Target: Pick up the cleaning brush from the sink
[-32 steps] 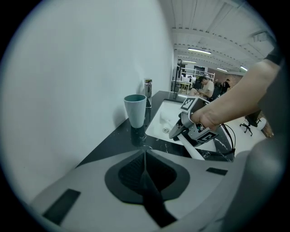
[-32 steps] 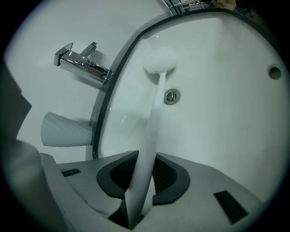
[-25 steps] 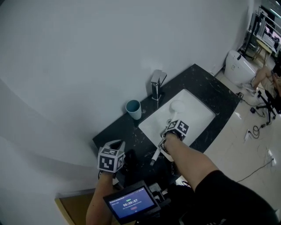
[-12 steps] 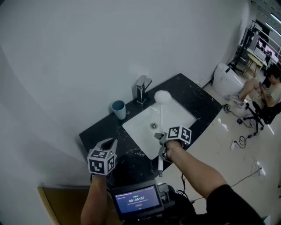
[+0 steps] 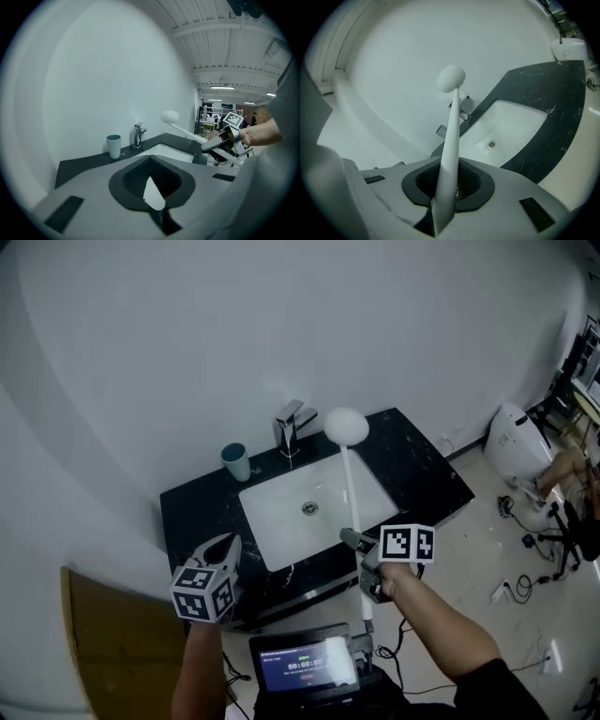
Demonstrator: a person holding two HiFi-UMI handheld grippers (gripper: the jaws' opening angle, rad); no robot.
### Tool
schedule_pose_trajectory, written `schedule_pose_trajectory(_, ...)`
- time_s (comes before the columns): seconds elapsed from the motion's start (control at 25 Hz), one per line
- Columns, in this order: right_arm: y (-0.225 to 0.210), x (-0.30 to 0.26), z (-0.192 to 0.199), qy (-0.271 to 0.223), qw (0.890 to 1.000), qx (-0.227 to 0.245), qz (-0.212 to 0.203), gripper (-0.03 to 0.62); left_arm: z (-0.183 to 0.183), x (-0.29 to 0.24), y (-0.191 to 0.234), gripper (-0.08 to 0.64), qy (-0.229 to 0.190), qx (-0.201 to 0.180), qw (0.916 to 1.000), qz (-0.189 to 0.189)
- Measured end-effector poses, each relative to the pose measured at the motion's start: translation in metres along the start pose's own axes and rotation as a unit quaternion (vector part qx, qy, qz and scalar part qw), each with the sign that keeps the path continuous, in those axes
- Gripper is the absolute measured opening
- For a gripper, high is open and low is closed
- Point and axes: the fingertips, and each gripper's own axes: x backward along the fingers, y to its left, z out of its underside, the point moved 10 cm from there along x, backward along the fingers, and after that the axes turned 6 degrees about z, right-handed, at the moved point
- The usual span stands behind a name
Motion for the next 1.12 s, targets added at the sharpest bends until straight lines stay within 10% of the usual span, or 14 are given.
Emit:
schedule_pose_trajectory(0.36, 0.027, 0.095, 0.015, -0.009, 0.992, 0.11, -0.055, 0.038, 0.004, 0.068, -0.098, 0.003, -0.013, -0.024, 0.9993, -0.024)
schedule_pose_trajectory(0.64, 0.055, 0.12, 0.045, -0.033, 0.968, 0.248, -0.016, 0.038, 0.037, 0.096, -0.115, 0.003, -0.035, -0.022, 0.9989, -0.023)
schedule_pose_trajectory(1.12, 0.041, 0.178, 0.083, -0.067, 0.941, 0.33, -0.02, 0.038, 0.066, 0.134, -0.186, 0.003, -0.082, -0.014, 0.9931, -0.084)
